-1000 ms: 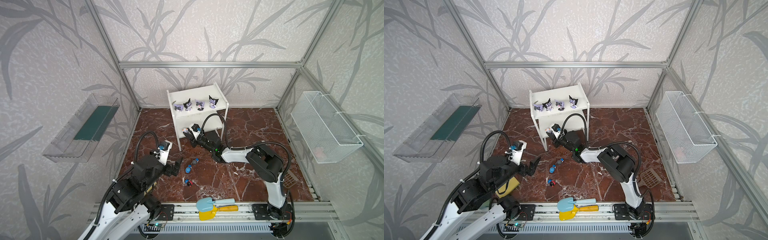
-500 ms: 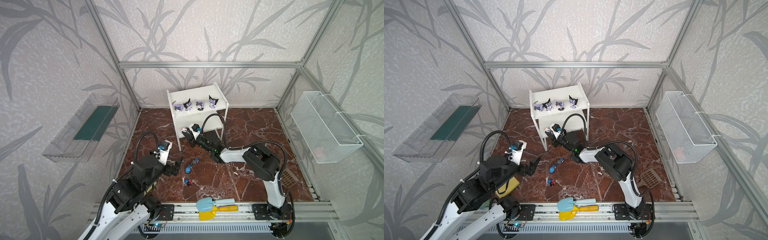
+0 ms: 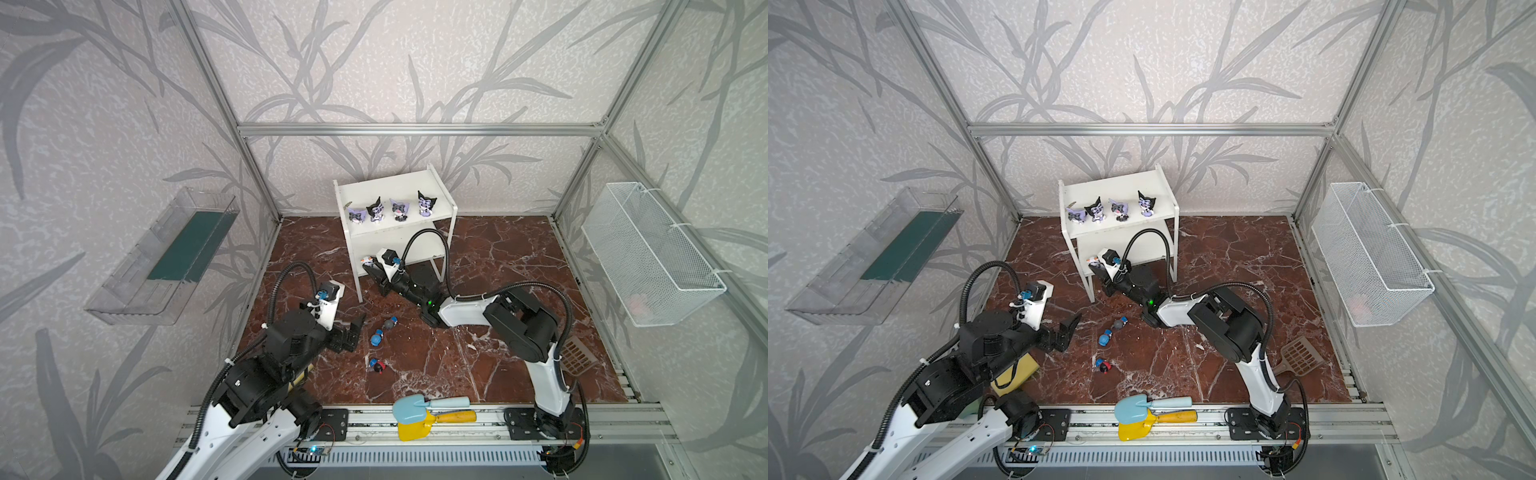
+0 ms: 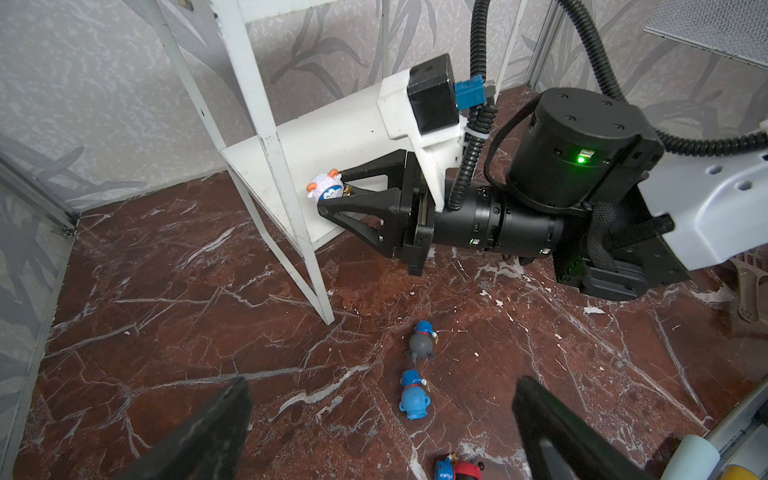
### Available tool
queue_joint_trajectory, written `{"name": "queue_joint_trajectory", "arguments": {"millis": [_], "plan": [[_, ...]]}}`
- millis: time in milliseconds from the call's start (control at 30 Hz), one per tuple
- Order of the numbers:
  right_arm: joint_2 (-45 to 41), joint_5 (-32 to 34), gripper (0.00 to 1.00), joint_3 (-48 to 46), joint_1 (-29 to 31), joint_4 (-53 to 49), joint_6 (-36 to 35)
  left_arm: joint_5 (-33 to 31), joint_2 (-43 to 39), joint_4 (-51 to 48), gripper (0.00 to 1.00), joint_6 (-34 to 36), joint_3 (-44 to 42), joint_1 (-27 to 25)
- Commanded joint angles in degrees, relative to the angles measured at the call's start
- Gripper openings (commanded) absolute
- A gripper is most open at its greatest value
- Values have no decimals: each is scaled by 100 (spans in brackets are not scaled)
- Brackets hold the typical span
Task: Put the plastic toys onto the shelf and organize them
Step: 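Lower the white figure onto the lower shelf tier and open the right gripper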
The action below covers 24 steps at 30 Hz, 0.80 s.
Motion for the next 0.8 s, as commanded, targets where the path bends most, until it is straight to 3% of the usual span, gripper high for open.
{"name": "queue_joint_trajectory", "arguments": {"millis": [0, 767], "plan": [[50, 187, 27, 33, 61, 8, -159, -35, -83, 104, 99, -4, -60, 47], [76, 364, 31, -214, 84, 243, -113, -11, -100, 121, 99, -4, -63, 56]]}}
